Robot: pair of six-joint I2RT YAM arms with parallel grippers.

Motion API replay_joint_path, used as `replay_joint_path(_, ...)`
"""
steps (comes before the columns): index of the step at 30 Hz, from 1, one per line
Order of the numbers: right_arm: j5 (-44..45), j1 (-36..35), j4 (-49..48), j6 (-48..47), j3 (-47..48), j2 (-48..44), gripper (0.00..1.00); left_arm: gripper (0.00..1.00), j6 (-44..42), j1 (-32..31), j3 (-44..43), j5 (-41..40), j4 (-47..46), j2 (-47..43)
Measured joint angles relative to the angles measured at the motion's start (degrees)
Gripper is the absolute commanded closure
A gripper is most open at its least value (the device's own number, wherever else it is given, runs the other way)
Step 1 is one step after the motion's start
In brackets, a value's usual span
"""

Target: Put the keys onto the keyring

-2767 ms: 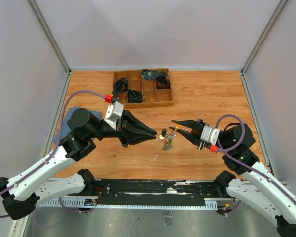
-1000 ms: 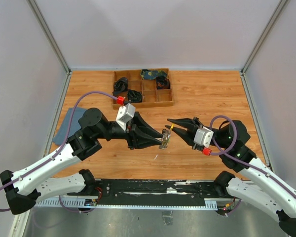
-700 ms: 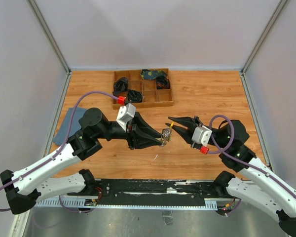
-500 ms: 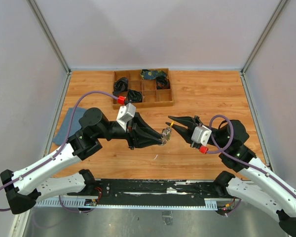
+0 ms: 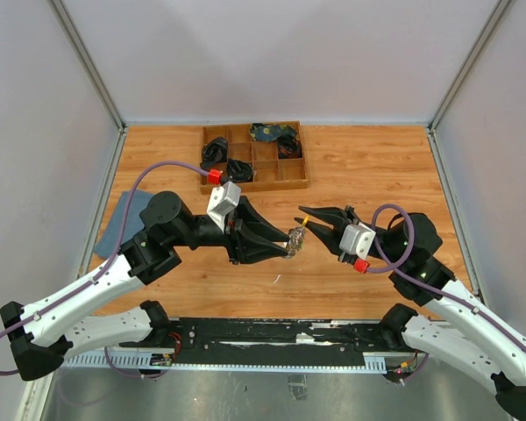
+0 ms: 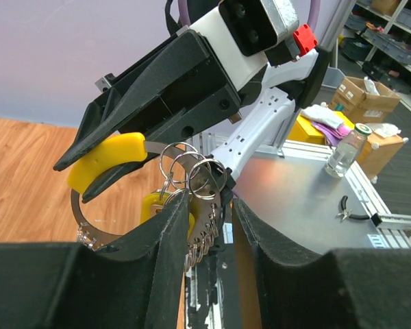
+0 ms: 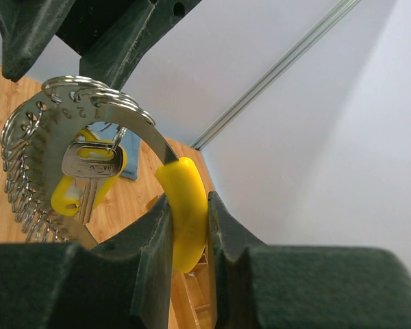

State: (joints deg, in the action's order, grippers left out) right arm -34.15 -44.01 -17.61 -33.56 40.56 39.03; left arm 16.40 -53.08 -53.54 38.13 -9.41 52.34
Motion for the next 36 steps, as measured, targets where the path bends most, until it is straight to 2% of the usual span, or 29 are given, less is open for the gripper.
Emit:
replay_joint_path(20,1.1,0.0,2.1,0.0,0.0,0.7,1.0,0.51,0.2,0.0,0.0,-0.9,0.0,0.1)
replay_joint_path(27,1.1,0.0,2.2,0.0,0.0,0.7,1.0,0.58,0.1,0.0,0.0,-1.2,0.1,0.3)
replay_joint_path(36,1.2,-0.8,2.2,0.0,0.0,0.8,0.99,0.77,-0.1,0.0,0.0,-1.9,0.1,0.4)
